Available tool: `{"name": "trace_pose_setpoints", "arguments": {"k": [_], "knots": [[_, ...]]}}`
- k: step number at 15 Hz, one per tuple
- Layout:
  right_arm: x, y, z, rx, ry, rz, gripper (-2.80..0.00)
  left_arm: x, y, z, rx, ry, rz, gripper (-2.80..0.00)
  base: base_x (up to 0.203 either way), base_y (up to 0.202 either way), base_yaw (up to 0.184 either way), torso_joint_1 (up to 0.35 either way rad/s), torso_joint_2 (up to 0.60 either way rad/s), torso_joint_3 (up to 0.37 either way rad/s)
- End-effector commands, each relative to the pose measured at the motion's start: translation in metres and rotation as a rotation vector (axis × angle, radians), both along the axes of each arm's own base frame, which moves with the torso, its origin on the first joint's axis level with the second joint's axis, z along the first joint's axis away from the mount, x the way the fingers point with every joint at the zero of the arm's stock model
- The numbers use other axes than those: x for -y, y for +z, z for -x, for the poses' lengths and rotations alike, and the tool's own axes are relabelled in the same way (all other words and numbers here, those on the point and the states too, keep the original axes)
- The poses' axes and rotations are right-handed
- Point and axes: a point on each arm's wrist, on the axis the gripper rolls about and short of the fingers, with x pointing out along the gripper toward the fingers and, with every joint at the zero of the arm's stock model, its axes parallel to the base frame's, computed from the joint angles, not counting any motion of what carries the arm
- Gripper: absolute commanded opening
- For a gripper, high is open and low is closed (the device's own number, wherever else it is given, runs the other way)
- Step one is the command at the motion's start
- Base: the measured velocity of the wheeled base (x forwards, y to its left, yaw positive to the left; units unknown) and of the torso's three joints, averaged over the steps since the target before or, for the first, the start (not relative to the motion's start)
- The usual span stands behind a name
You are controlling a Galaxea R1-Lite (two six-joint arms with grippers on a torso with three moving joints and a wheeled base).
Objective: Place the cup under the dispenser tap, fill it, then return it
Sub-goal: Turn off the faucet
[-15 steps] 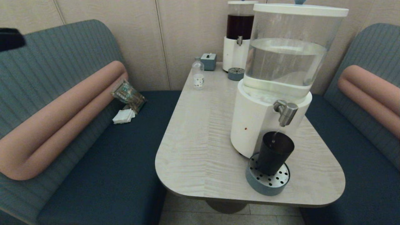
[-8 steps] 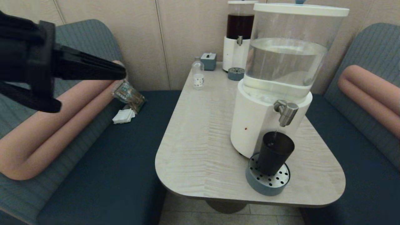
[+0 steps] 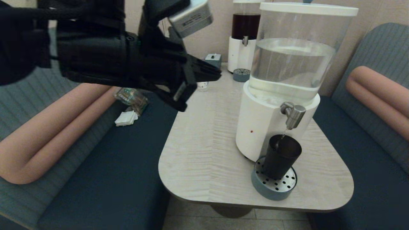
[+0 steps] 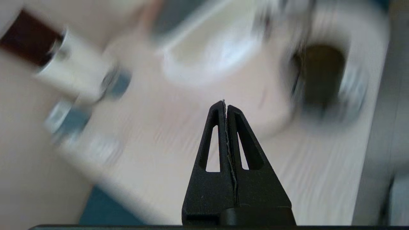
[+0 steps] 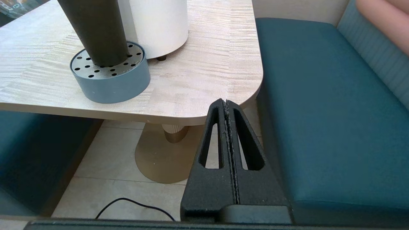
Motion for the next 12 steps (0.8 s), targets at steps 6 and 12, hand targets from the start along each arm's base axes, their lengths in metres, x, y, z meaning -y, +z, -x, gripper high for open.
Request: {"name": "trace_pose_setpoints", "arguments": {"k": [6, 12], "knots": [[0.000, -0.004, -0.001, -0.015, 0.000, 0.000, -2.80, 0.044, -0.057, -0.023, -0.055, -0.044, 0.070, -2.80, 0.000, 0.000, 0.000, 0.000, 0.00, 0.000], [0.000, -0.004, -0.001, -0.015, 0.000, 0.000, -2.80, 0.052, -0.068, -0.024, 0.220, -0.140, -0.118, -2.80, 0.000, 0.000, 0.000, 0.000, 0.00, 0.000]]}}
